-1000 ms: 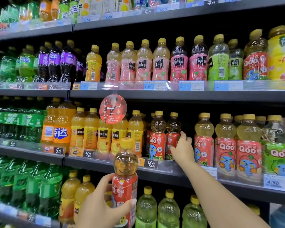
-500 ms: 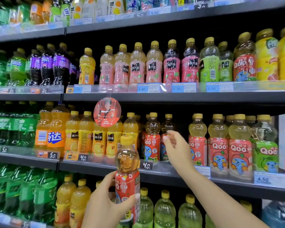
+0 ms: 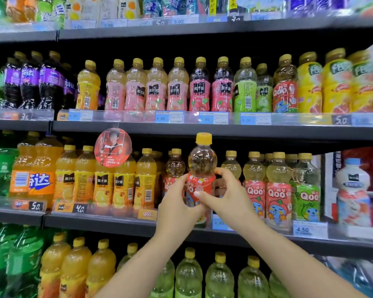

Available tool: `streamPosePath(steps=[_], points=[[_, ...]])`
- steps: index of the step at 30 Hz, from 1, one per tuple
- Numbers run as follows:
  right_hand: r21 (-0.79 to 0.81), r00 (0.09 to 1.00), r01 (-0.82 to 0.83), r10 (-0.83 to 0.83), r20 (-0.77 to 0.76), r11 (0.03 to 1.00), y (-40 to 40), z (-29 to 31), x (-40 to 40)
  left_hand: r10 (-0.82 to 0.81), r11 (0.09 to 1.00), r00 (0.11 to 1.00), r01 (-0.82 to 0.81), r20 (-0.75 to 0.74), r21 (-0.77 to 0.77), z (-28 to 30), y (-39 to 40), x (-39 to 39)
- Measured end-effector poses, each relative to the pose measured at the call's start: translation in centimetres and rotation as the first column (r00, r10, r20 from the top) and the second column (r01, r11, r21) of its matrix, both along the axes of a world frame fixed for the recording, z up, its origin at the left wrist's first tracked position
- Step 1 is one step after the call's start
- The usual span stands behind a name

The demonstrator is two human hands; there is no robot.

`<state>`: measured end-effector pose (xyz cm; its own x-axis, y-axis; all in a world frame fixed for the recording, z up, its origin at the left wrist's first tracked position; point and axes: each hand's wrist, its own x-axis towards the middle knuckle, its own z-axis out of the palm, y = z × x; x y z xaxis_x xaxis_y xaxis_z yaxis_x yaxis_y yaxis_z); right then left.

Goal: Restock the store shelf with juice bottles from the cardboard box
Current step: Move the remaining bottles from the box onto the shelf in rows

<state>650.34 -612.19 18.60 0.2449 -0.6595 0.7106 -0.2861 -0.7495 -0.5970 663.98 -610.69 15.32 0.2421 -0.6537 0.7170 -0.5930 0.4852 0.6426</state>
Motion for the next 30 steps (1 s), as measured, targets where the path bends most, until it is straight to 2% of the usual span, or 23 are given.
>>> streamPosePath(steps=[5,8,13,16,21,30], points=[[-0.096,0.997,0.073,-0.073,-0.003,0.993,-1.2,1.3,-0.3,-0.069,0.998,0.997,0.070,0.031,-0.011,1.4,-0.5,0.2],[-0.105,0.993,0.111,-0.113,-0.017,0.988,-2.2,1.9,0.3,-0.007,0.997,0.992,-0.002,0.123,0.074,1.1,-0.6,1.6],[-0.018,0.987,0.160,-0.160,-0.006,0.987,-5.2,1.4,1.9,0.113,0.985,0.973,-0.136,0.204,0.102,0.3,0.1,3.9],[0.013,0.979,0.197,-0.196,-0.059,0.980,-6.5,0.7,2.6,0.158,0.979,0.963,-0.181,0.218,0.092,0.3,0.2,4.6],[0.093,0.958,0.235,-0.214,-0.189,0.968,-8.1,-1.0,3.6,0.168,0.972,0.952,-0.203,0.255,0.117,-0.3,-0.5,5.1],[0.143,0.950,0.230,-0.190,-0.248,0.963,-9.7,-1.3,4.6,0.203,0.957,0.929,-0.254,0.308,0.137,-0.9,-2.8,5.4]])
